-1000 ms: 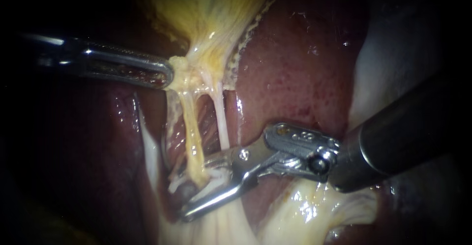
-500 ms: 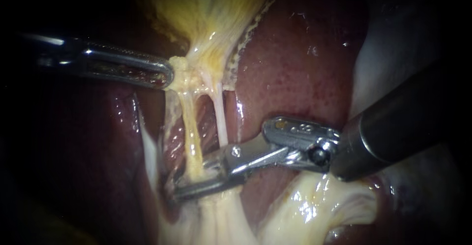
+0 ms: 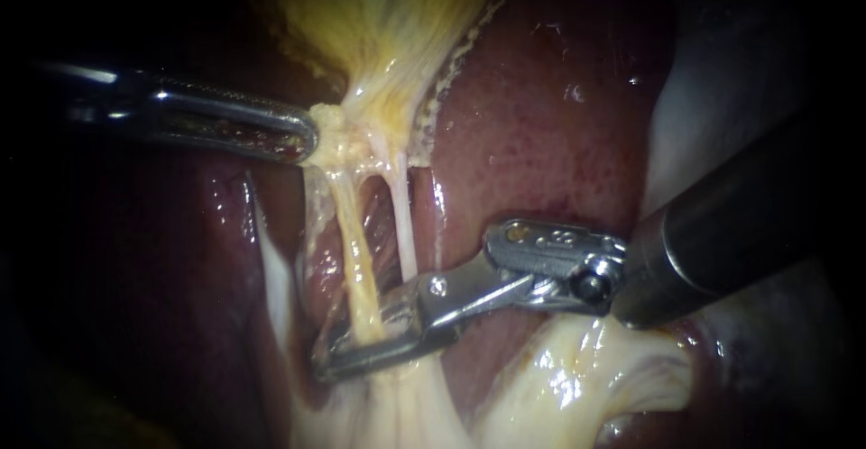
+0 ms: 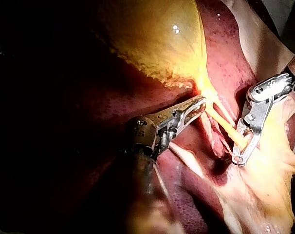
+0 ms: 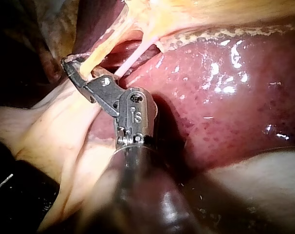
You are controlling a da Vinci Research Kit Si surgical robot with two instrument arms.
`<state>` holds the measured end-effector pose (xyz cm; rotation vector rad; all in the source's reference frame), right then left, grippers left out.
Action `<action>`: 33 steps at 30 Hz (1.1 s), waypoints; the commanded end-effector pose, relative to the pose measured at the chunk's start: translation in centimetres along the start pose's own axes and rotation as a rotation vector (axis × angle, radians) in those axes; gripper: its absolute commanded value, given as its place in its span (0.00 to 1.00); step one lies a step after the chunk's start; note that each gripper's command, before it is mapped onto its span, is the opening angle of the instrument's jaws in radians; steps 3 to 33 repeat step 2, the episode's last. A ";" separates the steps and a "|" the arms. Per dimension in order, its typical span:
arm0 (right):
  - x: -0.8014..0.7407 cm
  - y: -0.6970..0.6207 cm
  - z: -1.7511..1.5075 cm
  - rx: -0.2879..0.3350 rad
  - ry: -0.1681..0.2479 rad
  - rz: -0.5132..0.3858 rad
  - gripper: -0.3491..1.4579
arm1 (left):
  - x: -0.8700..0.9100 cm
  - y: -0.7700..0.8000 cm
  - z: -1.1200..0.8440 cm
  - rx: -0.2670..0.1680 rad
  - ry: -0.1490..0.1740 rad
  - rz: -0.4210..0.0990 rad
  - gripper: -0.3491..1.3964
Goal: Clipping first clip left tube
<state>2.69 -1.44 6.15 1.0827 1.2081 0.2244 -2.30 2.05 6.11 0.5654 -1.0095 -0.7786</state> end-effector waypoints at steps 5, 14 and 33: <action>0.02 0.00 -0.02 0.000 0.000 0.007 0.00 | 0.00 0.00 0.00 0.000 0.000 0.000 0.00; 0.02 0.00 -0.02 0.000 0.000 0.007 0.00 | 0.00 0.00 0.00 0.000 0.000 0.000 0.00; 0.02 0.00 -0.02 0.000 0.000 0.007 0.00 | 0.00 0.00 0.00 0.000 0.000 0.000 0.00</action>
